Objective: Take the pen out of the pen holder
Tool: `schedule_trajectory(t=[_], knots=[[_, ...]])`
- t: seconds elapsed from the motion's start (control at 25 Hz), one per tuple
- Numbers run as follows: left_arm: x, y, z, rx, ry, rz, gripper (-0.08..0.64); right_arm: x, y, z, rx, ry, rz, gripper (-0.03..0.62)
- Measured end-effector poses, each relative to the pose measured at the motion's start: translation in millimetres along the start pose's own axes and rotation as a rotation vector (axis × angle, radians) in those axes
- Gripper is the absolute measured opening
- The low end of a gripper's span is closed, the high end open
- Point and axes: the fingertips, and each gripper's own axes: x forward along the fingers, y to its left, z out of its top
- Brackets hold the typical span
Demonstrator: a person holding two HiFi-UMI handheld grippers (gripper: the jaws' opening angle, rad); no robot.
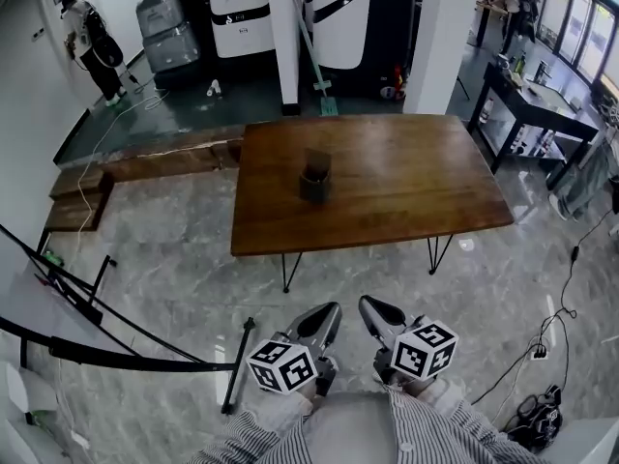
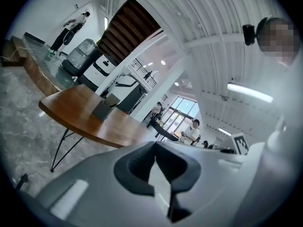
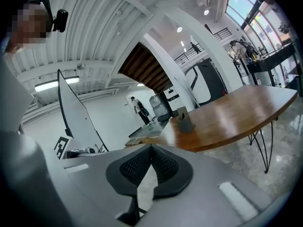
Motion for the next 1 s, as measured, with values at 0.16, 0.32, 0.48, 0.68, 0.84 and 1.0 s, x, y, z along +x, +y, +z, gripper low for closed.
schedule_trajectory(t=[0.16,0.32,0.48,0.68,0.84,1.0], knots=[[16.6,21.5,13.1,-0.014,0.011,0.001,0.008,24.7,-10.3,9.3,0.009,0.008,-0.006,-0.002],[27.9,35.2,11.8,-0.041,0.037,-0.005,0.008,38.6,-20.4,7.7,0.029,0.022,-0.022,-0.002],[40.9,48.3,22.5,-0.041,0.026,0.018,0.008,50.7,-32.6,15.0,0.048,0.029,-0.011,-0.002],[57.3,68.0,47.3,-0.011,0.001,0.044,0.008,79.0,-47.7,31.4,0.034,0.039,0.009,-0.002],[75.3,86.5,67.9,-0.005,-0.022,0.046,0.008,108.4,-60.2,46.1,0.007,0.054,0.029,-0.002],[103.7,105.7,86.7,0.002,-0.023,0.062,0.008,136.3,-80.2,65.7,-0.002,0.07,0.046,-0.002]])
